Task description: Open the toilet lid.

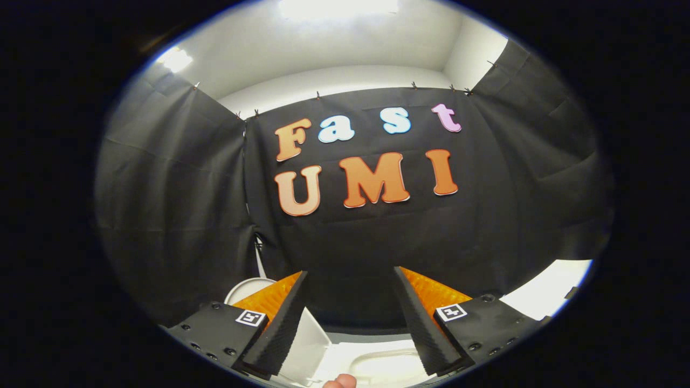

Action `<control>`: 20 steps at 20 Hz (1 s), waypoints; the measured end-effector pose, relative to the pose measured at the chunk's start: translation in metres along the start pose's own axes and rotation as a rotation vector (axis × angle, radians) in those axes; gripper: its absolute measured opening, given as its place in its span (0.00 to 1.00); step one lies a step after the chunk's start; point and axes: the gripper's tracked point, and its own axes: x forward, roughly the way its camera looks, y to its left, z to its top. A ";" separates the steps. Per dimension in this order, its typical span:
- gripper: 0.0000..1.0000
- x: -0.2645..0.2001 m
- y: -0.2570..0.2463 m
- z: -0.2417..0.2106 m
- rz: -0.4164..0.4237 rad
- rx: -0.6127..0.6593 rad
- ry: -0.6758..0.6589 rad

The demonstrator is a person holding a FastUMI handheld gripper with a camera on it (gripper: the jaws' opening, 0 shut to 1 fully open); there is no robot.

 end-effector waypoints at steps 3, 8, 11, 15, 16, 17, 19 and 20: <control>0.99 -0.007 -0.021 -0.009 0.002 -0.071 0.023; 0.99 -0.022 -0.029 -0.022 0.069 -0.085 0.010; 0.99 -0.026 -0.036 -0.033 0.064 -0.099 0.031; 0.98 -0.039 -0.033 -0.035 0.072 -0.104 0.008; 0.98 -0.044 -0.033 -0.039 0.075 -0.100 0.005; 0.98 -0.048 -0.033 -0.046 0.080 -0.091 0.012; 0.98 -0.057 -0.031 -0.058 0.086 -0.072 0.026; 0.98 -0.061 -0.029 -0.060 0.092 -0.071 0.030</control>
